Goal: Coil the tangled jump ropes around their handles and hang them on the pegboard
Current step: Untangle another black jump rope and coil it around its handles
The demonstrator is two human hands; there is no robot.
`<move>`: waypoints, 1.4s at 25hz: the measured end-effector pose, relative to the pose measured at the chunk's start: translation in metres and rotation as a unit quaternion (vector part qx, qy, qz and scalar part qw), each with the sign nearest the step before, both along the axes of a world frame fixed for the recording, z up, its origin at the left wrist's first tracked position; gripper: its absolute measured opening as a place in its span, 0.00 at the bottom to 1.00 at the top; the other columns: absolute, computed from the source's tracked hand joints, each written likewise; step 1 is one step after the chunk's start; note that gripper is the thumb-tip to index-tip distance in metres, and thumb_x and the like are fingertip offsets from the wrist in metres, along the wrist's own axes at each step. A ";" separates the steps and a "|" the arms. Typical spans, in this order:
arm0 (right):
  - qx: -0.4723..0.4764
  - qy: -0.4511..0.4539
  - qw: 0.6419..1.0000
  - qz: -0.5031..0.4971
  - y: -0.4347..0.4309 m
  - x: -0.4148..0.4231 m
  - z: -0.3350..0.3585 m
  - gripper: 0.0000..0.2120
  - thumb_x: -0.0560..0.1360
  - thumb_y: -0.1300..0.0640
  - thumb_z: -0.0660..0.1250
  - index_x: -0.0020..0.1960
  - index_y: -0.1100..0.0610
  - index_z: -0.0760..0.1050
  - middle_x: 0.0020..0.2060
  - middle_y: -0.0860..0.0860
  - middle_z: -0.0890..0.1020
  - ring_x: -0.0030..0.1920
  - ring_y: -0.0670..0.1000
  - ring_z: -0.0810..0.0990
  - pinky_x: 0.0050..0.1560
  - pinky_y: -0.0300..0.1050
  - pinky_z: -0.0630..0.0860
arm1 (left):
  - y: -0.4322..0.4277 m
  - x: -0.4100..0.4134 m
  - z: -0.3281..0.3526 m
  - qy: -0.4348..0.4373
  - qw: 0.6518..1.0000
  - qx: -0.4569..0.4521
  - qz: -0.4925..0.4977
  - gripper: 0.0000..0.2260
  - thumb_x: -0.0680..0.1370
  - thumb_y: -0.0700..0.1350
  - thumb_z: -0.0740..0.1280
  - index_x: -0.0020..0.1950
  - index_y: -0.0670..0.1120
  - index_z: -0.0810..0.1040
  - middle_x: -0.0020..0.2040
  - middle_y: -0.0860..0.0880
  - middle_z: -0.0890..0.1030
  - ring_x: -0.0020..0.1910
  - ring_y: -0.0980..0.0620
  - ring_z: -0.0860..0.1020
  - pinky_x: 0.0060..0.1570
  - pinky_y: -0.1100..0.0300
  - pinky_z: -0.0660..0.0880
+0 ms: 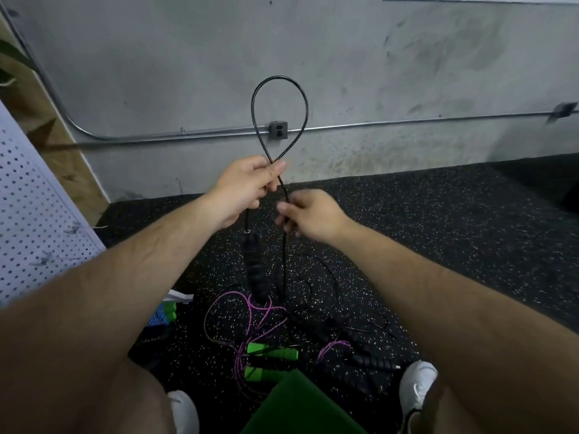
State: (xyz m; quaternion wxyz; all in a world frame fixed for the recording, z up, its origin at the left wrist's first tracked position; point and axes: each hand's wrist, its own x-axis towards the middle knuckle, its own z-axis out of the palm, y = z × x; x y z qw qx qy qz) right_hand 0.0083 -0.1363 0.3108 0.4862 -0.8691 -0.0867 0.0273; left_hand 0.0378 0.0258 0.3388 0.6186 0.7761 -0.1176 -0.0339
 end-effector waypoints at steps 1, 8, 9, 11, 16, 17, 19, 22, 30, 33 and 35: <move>0.016 -0.026 0.999 -0.016 -0.001 0.000 0.009 0.08 0.82 0.56 0.65 0.53 0.60 0.80 0.40 0.51 0.86 0.31 0.42 0.80 0.34 0.39 0.79 | 0.007 0.000 -0.005 0.008 1.000 0.016 -0.009 0.11 0.79 0.57 0.69 0.50 0.50 0.82 0.36 0.54 0.75 0.29 0.58 0.67 0.28 0.62 0.61; 0.298 -0.050 0.949 -0.092 -0.009 -0.003 0.054 0.10 0.82 0.62 0.64 0.57 0.69 0.76 0.45 0.58 0.85 0.36 0.46 0.81 0.35 0.39 0.78 | -0.008 -0.019 -0.042 0.075 0.975 0.181 -0.105 0.07 0.80 0.53 0.69 0.48 0.51 0.80 0.31 0.59 0.80 0.28 0.60 0.69 0.33 0.61 0.65; 0.309 -0.039 0.946 -0.094 -0.013 -0.004 0.054 0.11 0.82 0.62 0.65 0.58 0.69 0.76 0.48 0.59 0.84 0.38 0.48 0.83 0.37 0.41 0.79 | -0.012 -0.018 -0.042 0.058 0.978 0.180 -0.092 0.08 0.80 0.52 0.69 0.46 0.50 0.81 0.29 0.59 0.79 0.27 0.59 0.68 0.31 0.62 0.63; 0.283 -0.009 0.953 -0.107 -0.024 -0.007 0.050 0.10 0.80 0.63 0.67 0.58 0.68 0.76 0.48 0.60 0.84 0.38 0.50 0.84 0.39 0.43 0.80 | -0.018 -0.012 -0.038 0.026 0.986 0.161 -0.041 0.08 0.80 0.52 0.69 0.43 0.51 0.82 0.31 0.59 0.81 0.26 0.61 0.69 0.30 0.61 0.64; -0.187 0.120 0.975 -0.013 -0.041 -0.015 0.001 0.15 0.77 0.63 0.68 0.63 0.58 0.76 0.44 0.53 0.86 0.35 0.48 0.84 0.39 0.46 0.83 | -0.022 0.001 -0.018 0.034 0.999 0.008 -0.020 0.09 0.81 0.49 0.68 0.49 0.46 0.83 0.39 0.52 0.80 0.25 0.60 0.64 0.25 0.66 0.58; -0.219 0.145 0.965 0.024 -0.041 -0.015 -0.014 0.22 0.76 0.65 0.68 0.69 0.57 0.72 0.52 0.53 0.84 0.39 0.49 0.85 0.40 0.46 0.84 | -0.023 0.002 -0.014 0.033 0.999 -0.012 -0.025 0.09 0.81 0.49 0.68 0.50 0.44 0.83 0.38 0.52 0.79 0.25 0.60 0.63 0.23 0.67 0.58; -0.267 0.154 0.948 0.078 -0.040 -0.011 -0.045 0.27 0.76 0.65 0.70 0.73 0.54 0.69 0.61 0.52 0.79 0.44 0.50 0.83 0.38 0.42 0.81 | -0.023 0.003 -0.009 0.034 0.998 -0.039 -0.032 0.09 0.81 0.48 0.68 0.50 0.44 0.83 0.37 0.52 0.78 0.24 0.60 0.63 0.21 0.68 0.58; -0.303 0.108 0.944 0.070 -0.038 -0.004 -0.067 0.08 0.78 0.60 0.68 0.58 0.57 0.77 0.54 0.54 0.82 0.48 0.54 0.84 0.46 0.47 0.82 | -0.022 0.004 -0.009 0.045 0.997 -0.054 -0.035 0.09 0.81 0.49 0.68 0.49 0.45 0.83 0.35 0.54 0.78 0.26 0.59 0.62 0.22 0.68 0.58; -0.260 0.166 0.946 0.096 -0.026 -0.003 -0.079 0.25 0.77 0.62 0.69 0.70 0.50 0.65 0.58 0.50 0.79 0.50 0.52 0.82 0.43 0.46 0.81 | -0.016 0.010 -0.015 0.085 0.992 -0.092 -0.024 0.10 0.80 0.50 0.68 0.49 0.44 0.83 0.35 0.54 0.76 0.27 0.59 0.60 0.21 0.67 0.55; -0.351 0.126 0.923 0.097 -0.022 -0.001 -0.080 0.14 0.79 0.55 0.68 0.63 0.59 0.76 0.56 0.54 0.80 0.53 0.55 0.81 0.53 0.49 0.80 | -0.019 0.011 -0.014 0.088 0.992 -0.092 -0.013 0.11 0.80 0.51 0.69 0.49 0.44 0.83 0.35 0.54 0.77 0.26 0.59 0.61 0.20 0.68 0.57; -0.368 0.107 0.919 0.089 -0.022 0.001 -0.072 0.10 0.81 0.55 0.65 0.57 0.60 0.78 0.54 0.55 0.81 0.53 0.56 0.81 0.52 0.50 0.80 | -0.015 0.012 -0.014 0.070 0.995 -0.058 0.029 0.11 0.80 0.52 0.69 0.48 0.45 0.83 0.36 0.53 0.77 0.26 0.59 0.62 0.21 0.67 0.58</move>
